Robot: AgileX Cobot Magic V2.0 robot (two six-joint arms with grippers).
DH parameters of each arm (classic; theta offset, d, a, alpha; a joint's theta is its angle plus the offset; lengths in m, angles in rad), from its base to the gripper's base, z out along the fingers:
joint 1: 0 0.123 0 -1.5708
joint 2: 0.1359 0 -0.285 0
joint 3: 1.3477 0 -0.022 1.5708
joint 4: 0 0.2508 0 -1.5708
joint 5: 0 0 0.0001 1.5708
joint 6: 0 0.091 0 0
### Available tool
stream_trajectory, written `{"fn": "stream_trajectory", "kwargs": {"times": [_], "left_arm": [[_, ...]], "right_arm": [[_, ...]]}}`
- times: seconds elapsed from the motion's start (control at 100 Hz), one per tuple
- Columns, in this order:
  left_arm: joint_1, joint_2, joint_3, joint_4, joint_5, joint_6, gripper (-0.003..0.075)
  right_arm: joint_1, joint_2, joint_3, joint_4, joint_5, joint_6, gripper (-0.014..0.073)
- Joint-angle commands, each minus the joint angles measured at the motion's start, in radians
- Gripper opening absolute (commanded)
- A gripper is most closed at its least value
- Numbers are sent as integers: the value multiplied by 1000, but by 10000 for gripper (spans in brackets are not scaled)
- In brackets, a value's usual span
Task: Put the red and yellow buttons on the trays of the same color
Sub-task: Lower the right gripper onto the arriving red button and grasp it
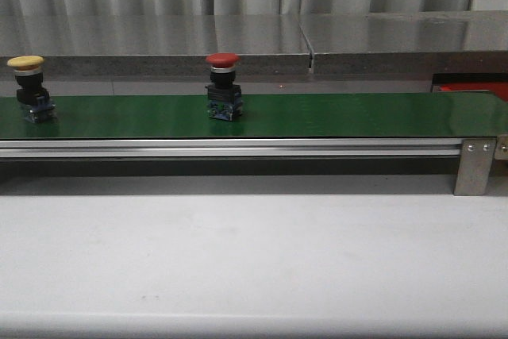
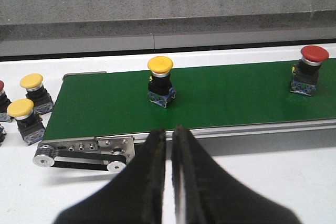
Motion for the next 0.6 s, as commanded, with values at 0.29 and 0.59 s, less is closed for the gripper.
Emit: {"fn": "stream_trajectory", "kwargs": {"times": [0.29, 0.59], "left_arm": [[-8, 0, -27, -22, -85, -4, -19], [-8, 0, -27, -22, -85, -4, -19]], "right_arm": [[0, 39, -59, 91, -35, -70, 585], [7, 285, -211, 249, 31, -245, 585]]}}
